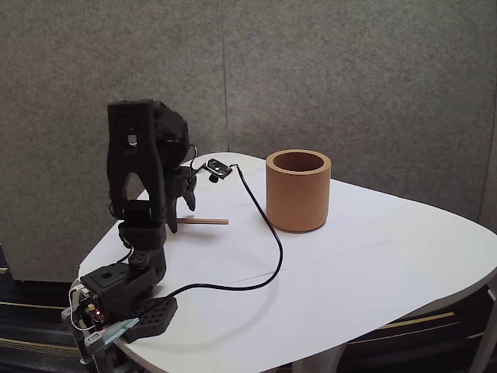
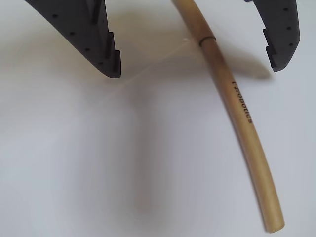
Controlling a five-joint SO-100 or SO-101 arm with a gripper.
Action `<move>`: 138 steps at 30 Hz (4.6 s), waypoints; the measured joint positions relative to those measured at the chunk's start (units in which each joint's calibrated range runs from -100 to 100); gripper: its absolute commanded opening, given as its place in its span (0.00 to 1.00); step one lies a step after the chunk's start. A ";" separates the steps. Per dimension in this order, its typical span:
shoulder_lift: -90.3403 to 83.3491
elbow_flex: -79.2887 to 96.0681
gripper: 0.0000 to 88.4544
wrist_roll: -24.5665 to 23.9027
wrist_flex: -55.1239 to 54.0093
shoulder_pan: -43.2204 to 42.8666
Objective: Grab the pen and put it in the pen holder.
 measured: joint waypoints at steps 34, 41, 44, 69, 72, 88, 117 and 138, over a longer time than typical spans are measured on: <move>7.71 -6.41 0.01 0.00 0.93 0.15; 7.71 -6.41 0.01 0.00 0.93 0.15; 7.71 -6.41 0.01 -0.05 0.93 0.15; 7.87 -30.23 0.01 0.44 1.86 0.07; 6.86 -37.64 0.01 2.34 1.95 1.10; -5.08 -51.62 0.01 20.12 4.41 17.85; -16.60 -28.25 0.01 53.53 -28.56 35.70; -23.54 3.34 0.01 56.12 -59.66 30.19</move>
